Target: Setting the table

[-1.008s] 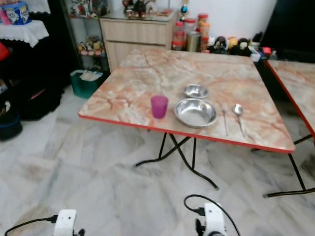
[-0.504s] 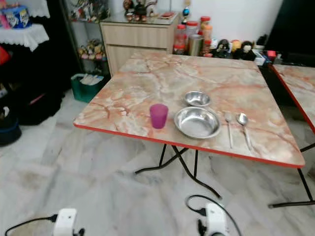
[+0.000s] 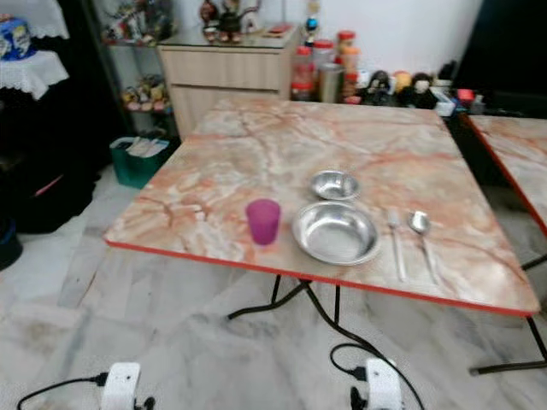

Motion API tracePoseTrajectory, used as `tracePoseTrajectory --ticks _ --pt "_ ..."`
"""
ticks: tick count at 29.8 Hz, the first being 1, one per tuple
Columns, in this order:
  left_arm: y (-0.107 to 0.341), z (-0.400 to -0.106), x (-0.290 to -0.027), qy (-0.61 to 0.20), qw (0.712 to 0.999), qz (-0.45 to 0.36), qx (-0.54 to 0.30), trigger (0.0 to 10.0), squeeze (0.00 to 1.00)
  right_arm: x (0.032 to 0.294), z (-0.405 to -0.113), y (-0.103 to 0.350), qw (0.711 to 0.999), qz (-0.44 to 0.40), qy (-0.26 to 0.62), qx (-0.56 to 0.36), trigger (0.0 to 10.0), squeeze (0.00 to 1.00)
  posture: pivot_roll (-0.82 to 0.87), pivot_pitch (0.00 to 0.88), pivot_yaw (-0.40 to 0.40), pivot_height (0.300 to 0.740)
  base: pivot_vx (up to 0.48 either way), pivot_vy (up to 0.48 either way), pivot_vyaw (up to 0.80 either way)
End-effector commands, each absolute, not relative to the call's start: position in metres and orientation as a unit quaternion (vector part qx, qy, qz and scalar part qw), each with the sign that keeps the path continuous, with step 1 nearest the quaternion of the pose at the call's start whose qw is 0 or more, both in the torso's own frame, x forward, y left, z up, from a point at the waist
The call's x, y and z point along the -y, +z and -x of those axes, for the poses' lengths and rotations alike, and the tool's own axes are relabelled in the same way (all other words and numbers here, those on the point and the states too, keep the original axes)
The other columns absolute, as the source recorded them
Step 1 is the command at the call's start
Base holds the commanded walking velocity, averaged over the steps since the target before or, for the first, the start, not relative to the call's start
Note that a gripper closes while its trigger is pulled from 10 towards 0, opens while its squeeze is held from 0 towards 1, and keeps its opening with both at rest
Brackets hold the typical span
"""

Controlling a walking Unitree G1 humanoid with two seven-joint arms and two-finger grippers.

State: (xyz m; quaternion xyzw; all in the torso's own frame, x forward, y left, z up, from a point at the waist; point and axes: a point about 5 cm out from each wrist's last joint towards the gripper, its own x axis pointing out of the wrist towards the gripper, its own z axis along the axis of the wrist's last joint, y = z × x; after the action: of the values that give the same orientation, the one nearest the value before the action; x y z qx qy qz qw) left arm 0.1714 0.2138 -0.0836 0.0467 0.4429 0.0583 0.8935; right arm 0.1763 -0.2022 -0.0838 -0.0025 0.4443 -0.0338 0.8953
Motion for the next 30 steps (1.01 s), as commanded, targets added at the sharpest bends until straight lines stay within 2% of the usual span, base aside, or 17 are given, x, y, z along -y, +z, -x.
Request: tracePoseTrajectory --ticks 1,8,13,17,19,25,30 --pt "-0.081 -0.180 -0.206 0.047 0.898 -0.048 -0.434 10.0 0.00 0.214 -0.173 -0.083 0.894 0.007 -0.050 -0.444 10.0 0.00 0.02 0.000 -0.006 0.719 0.000 0.000 0.00" --pt "-0.081 -0.179 -0.206 0.052 0.898 -0.044 -0.435 10.0 0.00 0.216 -0.173 -0.082 0.902 0.015 -0.045 -0.429 10.0 0.00 0.03 0.000 -0.019 0.719 0.000 0.000 0.00" --pt "-0.083 -0.175 -0.207 0.055 0.896 -0.043 -0.438 10.0 0.00 0.223 -0.172 -0.075 0.925 0.028 -0.035 -0.378 10.0 0.00 0.03 0.000 -0.015 0.719 0.000 0.000 0.00" --pt "-0.084 -0.174 -0.207 0.055 0.896 -0.043 -0.439 10.0 0.00 0.224 -0.174 -0.073 0.931 0.032 -0.029 -0.364 10.0 0.00 0.03 0.000 -0.015 0.719 0.000 0.000 0.00" --pt "-0.084 -0.173 -0.208 0.051 0.894 -0.049 -0.442 10.0 0.00 0.225 -0.175 -0.064 0.950 0.041 -0.014 -0.309 10.0 0.00 0.00 0.000 -0.002 0.719 0.000 0.000 0.00" --pt "-0.084 -0.173 -0.208 0.051 0.894 -0.051 -0.442 10.0 0.00 0.222 -0.177 -0.046 0.971 0.059 0.013 -0.231 10.0 0.00 -0.03 0.000 0.008 0.719 0.000 0.000 0.00" --pt "-0.083 -0.174 -0.207 0.046 0.894 -0.053 -0.442 10.0 0.00 0.208 -0.196 -0.006 0.988 0.066 0.050 -0.132 10.0 0.00 -0.04 0.000 0.012 0.719 0.000 0.000 0.00"
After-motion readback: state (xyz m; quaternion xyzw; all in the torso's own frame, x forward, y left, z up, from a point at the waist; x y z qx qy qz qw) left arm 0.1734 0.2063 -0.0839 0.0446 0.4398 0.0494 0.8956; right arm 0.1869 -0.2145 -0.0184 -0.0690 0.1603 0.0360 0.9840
